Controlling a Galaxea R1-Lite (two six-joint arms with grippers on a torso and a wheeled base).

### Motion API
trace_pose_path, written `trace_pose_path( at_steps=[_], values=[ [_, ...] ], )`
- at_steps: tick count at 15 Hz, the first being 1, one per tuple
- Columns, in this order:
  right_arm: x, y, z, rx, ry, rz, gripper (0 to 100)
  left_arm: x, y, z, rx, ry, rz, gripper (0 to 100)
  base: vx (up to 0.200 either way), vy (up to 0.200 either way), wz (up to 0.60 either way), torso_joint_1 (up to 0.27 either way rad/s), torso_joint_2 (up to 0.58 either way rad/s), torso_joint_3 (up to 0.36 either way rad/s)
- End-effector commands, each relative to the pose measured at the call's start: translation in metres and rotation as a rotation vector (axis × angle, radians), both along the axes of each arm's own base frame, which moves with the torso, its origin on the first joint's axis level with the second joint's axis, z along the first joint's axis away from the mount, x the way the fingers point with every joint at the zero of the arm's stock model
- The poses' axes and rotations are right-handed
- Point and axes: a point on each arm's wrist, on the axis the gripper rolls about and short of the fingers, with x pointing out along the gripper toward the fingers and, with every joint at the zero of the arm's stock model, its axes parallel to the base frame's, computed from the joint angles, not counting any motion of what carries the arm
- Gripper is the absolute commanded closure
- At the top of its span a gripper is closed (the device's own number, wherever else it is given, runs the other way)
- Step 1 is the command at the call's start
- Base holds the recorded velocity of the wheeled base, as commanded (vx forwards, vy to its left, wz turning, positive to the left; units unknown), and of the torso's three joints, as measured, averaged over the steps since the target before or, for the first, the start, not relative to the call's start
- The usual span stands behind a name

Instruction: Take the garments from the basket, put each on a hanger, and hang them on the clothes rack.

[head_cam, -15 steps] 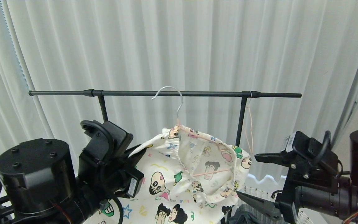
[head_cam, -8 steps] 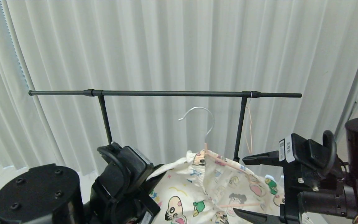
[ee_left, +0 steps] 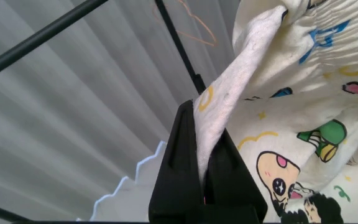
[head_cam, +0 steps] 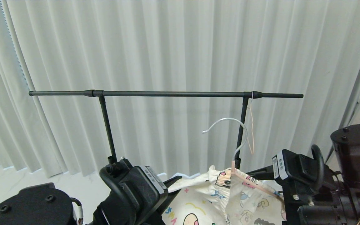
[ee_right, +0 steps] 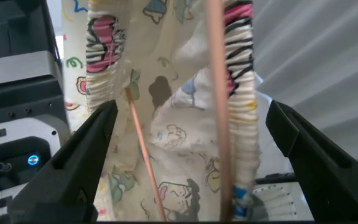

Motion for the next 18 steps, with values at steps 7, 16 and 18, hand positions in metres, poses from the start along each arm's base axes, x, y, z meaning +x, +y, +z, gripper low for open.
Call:
trace_pose_path(
  at_steps=[7, 16, 18],
  values=[
    [0.002, -0.002, 0.001, 0.009, 0.012, -0.022, 100, -0.001, -0.001, 0.0, 0.006, -0.005, -0.01, 100, 0.0, 0.0, 0.0, 0.0, 0.0, 0.0],
    [-0.009, -0.014, 0.021, 0.037, -0.191, 0.05, 100, -0.003, -0.003, 0.003, -0.008, -0.012, -0.016, 0, 0.0, 0.0, 0.0, 0.0, 0.0, 0.0],
    [-0.008, -0.022, 0.025, 0.017, -0.289, 0.064, 100, 0.0, 0.0, 0.005, -0.019, -0.01, 0.004, 0, 0.0, 0.0, 0.0, 0.0, 0.0, 0.0]
  ],
)
